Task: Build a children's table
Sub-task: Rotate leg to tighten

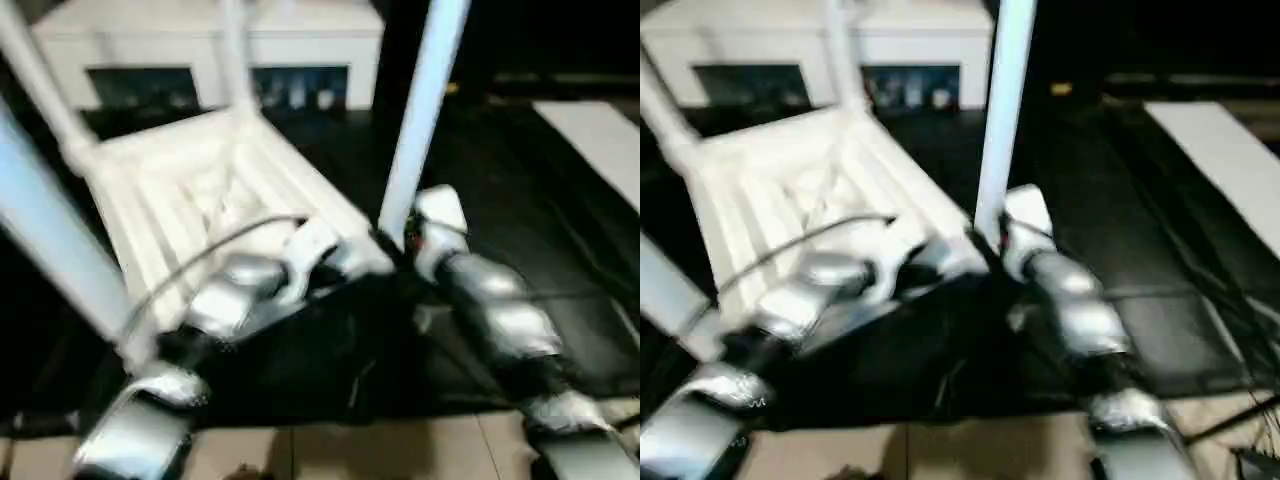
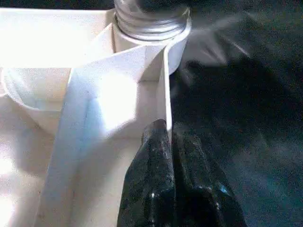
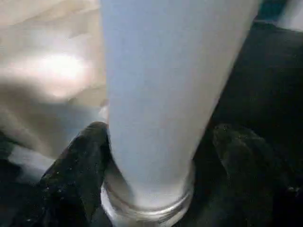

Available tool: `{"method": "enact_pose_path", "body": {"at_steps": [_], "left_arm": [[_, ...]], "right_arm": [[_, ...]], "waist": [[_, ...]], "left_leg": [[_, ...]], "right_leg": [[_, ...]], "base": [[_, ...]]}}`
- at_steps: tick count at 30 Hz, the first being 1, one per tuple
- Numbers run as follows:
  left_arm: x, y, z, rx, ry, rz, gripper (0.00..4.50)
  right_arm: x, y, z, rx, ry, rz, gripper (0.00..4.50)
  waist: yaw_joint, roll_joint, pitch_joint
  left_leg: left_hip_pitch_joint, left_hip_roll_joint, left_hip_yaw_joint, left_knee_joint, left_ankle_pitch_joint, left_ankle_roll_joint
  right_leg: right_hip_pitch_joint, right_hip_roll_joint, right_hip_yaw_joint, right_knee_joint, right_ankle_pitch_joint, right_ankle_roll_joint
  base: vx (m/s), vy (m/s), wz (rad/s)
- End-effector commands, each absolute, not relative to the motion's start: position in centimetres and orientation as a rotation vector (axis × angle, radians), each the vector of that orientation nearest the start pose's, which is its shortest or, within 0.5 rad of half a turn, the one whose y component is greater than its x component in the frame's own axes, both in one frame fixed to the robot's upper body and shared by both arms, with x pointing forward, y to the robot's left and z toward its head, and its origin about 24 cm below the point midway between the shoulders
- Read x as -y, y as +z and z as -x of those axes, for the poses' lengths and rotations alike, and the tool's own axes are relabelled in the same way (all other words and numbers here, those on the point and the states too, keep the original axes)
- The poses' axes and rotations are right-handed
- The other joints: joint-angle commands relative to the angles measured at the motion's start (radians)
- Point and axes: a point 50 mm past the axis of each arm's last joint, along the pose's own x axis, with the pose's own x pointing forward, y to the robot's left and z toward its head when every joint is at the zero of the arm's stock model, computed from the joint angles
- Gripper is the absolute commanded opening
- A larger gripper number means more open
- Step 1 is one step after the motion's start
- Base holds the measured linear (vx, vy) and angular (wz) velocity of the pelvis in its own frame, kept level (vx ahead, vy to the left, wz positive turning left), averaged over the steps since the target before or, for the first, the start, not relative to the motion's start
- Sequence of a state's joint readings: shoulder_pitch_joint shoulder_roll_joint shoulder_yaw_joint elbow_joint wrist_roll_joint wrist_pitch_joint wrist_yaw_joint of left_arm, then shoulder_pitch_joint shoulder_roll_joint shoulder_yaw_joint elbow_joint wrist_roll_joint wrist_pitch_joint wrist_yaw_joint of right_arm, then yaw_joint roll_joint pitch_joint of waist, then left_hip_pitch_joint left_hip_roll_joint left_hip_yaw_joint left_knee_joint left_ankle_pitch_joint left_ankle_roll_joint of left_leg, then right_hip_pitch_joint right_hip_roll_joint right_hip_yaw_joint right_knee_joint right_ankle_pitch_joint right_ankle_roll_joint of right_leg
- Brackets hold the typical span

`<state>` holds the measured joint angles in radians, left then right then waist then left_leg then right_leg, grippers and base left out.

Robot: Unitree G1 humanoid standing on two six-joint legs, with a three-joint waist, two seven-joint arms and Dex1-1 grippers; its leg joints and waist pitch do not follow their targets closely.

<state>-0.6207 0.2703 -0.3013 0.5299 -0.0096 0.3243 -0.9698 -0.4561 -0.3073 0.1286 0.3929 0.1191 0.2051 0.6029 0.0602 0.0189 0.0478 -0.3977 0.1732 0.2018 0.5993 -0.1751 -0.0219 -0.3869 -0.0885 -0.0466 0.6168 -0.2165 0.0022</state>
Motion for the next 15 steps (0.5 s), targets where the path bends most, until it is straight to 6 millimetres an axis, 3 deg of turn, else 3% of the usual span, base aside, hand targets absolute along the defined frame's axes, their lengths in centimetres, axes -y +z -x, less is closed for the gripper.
{"method": "enact_pose_path", "body": {"at_steps": [1,6,14,15], "left_arm": [[-9.7,6.7,-31.6,-0.403,-1.312,-0.302,0.0],[-10.2,7.3,-30.8,-0.406,-1.411,-0.31,0.0],[-10.2,7.3,-30.8,-0.406,-1.411,-0.31,0.0],[-10.2,7.4,-30.6,-0.411,-1.415,-0.31,0.0]], "right_arm": [[15.3,5.8,-31.2,-0.268,0.828,0.23,3.7],[15.8,5.4,-29.9,-0.312,0.964,0.252,3.7],[15.8,5.4,-29.9,-0.312,0.964,0.252,3.7],[15.9,5.0,-29.8,-0.343,0.991,0.272,3.7]], "waist": [[-0.004,-0.004,-0.065],[0.002,-0.003,-0.063],[0.002,-0.006,-0.065],[0.002,-0.017,-0.066]], "left_leg": [[0.034,0.062,-0.025,-0.067,-0.143,0.084],[0.036,0.065,-0.025,-0.073,-0.174,0.064],[0.033,0.062,-0.024,-0.071,-0.165,0.051],[0.032,0.061,-0.023,-0.07,-0.149,0.06]], "right_leg": [[0.036,-0.057,0.039,-0.059,0.03,-0.263],[0.034,-0.059,0.038,-0.06,-0.002,-0.27],[0.035,-0.062,0.04,-0.061,-0.016,-0.26],[0.036,-0.062,0.039,-0.06,0.002,-0.261]], "base": [[0.0,0.0,0.0],[0.0,0.0,0.0],[0.0,0.0,0.0],[0.0,0.0,0.0]]}}
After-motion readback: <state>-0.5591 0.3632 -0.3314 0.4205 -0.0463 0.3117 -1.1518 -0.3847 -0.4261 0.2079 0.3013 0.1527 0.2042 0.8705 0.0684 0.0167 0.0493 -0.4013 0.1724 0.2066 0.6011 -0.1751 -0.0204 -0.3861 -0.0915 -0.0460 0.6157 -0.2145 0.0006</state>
